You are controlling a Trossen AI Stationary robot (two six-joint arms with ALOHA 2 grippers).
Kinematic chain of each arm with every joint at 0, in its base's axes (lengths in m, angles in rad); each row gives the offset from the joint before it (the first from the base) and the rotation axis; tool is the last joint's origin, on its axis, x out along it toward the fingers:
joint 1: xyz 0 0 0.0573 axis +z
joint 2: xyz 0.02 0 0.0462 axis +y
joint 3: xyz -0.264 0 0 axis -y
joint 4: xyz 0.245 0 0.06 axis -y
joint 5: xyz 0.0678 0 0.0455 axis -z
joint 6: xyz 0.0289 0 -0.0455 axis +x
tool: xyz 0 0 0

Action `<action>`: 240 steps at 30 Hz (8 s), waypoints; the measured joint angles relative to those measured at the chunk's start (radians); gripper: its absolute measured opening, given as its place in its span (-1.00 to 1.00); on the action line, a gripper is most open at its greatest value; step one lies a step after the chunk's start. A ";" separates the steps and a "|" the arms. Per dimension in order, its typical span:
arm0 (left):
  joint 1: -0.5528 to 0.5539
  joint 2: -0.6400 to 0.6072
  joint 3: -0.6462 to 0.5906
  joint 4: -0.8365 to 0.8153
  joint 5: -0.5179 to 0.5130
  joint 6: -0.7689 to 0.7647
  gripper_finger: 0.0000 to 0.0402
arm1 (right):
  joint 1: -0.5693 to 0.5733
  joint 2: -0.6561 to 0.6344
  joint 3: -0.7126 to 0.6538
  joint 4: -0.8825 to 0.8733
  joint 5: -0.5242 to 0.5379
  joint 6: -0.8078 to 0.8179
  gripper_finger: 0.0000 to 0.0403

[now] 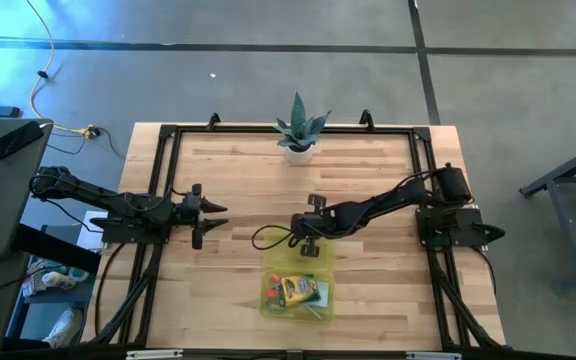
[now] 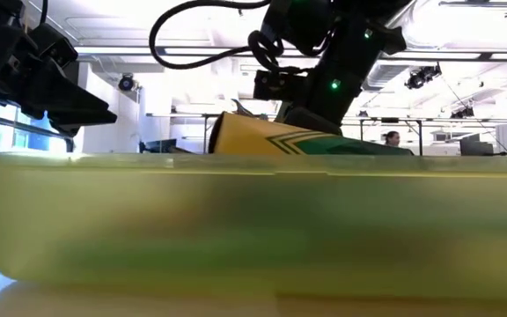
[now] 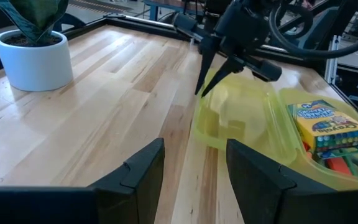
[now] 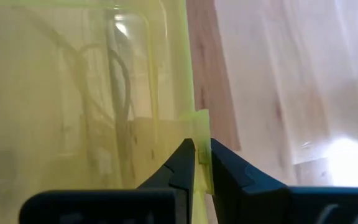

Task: Pack school essentials
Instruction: Close the yellow supply box

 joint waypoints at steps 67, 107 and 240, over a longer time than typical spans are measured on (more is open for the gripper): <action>0.000 0.000 0.000 0.000 0.000 0.000 -0.20 | 0.101 -0.175 0.067 -0.062 0.337 -0.151 -0.87; 0.000 0.000 0.000 0.022 0.002 0.027 -0.20 | 0.118 -0.174 0.068 -0.069 0.353 -0.196 -0.87; 0.544 1.173 0.483 0.483 0.920 0.192 0.02 | 0.122 -0.174 0.068 0.083 0.331 -0.342 -0.43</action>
